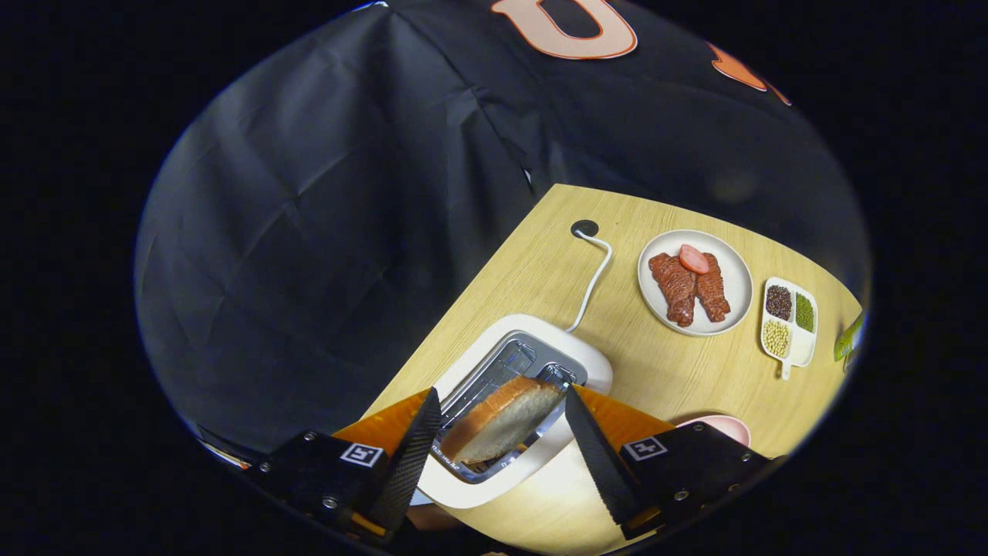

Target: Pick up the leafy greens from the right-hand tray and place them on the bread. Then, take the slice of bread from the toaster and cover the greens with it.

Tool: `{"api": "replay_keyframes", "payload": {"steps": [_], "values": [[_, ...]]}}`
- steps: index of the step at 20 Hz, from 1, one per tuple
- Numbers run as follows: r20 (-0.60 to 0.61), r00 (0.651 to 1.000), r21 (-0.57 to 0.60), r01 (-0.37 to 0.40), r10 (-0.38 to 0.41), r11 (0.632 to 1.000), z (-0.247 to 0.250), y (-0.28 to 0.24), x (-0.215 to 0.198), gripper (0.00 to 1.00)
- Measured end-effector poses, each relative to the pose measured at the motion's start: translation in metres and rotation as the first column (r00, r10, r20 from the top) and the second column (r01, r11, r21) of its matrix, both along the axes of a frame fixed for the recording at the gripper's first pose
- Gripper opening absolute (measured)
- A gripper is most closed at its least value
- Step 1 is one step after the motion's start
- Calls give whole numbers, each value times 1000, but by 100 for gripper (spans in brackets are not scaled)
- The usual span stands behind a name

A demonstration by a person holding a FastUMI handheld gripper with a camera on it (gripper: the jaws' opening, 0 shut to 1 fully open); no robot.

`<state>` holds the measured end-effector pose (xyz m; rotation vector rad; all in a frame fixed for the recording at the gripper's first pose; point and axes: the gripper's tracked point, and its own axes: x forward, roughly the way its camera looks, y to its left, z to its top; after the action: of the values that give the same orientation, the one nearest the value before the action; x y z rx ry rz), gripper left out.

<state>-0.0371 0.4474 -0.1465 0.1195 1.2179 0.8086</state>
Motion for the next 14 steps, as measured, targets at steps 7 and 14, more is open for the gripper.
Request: {"api": "replay_keyframes", "payload": {"steps": [7,14], "values": [[-58,998,-89,1,-6,996,-17,-7,-12,60],[-89,993,0,73,-73,997,4,-25,-13,18]]}}
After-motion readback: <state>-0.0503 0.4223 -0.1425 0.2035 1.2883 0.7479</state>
